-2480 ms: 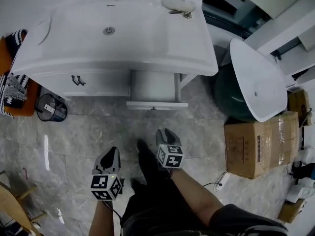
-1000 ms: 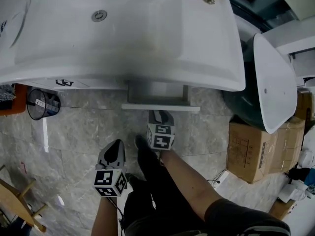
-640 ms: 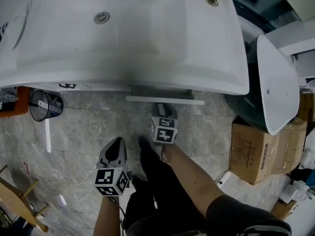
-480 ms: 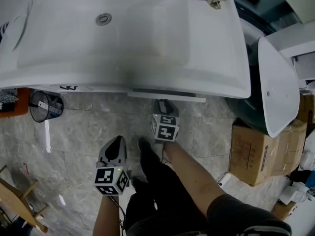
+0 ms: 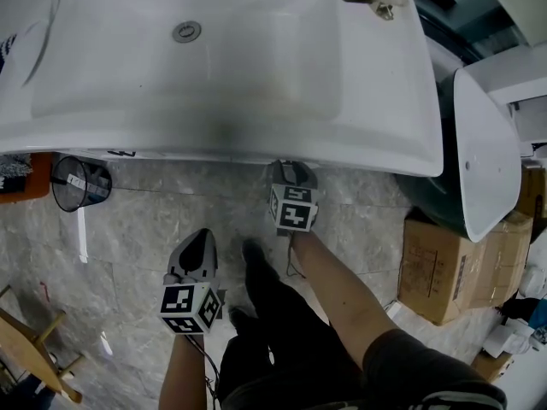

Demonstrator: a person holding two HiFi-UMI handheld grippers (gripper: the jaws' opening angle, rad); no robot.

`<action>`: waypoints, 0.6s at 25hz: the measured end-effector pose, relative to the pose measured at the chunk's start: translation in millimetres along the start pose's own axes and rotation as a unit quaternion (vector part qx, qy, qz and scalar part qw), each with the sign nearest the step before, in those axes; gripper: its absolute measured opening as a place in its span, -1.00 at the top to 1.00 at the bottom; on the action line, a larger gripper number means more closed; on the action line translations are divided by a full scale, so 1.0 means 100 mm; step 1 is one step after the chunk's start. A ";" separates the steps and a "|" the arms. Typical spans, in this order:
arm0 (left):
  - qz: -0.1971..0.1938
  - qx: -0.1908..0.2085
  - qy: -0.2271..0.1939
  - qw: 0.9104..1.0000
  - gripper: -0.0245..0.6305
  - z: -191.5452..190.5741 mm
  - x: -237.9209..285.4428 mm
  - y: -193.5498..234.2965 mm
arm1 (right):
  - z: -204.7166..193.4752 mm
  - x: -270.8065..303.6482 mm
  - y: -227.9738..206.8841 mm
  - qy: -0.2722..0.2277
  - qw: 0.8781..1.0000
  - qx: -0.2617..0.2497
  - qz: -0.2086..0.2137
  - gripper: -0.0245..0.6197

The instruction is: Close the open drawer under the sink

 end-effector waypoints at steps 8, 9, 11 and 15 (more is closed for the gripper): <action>0.010 -0.008 -0.001 1.000 0.87 -0.02 -0.07 0.11 | 0.12 0.10 -0.07 -0.003 0.998 0.055 -0.027 0.47; 0.011 -0.010 -0.001 1.000 0.87 -0.03 -0.08 0.12 | 0.12 0.10 -0.07 -0.005 0.998 0.055 -0.028 0.47; 0.011 -0.013 -0.003 1.000 0.87 -0.03 -0.09 0.12 | 0.12 0.10 -0.08 -0.007 0.998 0.054 -0.031 0.47; 0.011 -0.014 -0.007 1.000 0.87 -0.04 -0.15 0.13 | 0.12 0.08 -0.08 -0.007 0.998 0.055 -0.030 0.47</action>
Point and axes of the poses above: the fingertips, and each gripper's own axes: x forward along the fingers, y to its left, z out of its top, the point moved 5 cm from there along -x, backward along the fingers, and after that the axes turned 12 degrees about z, right-handed, at the moved point
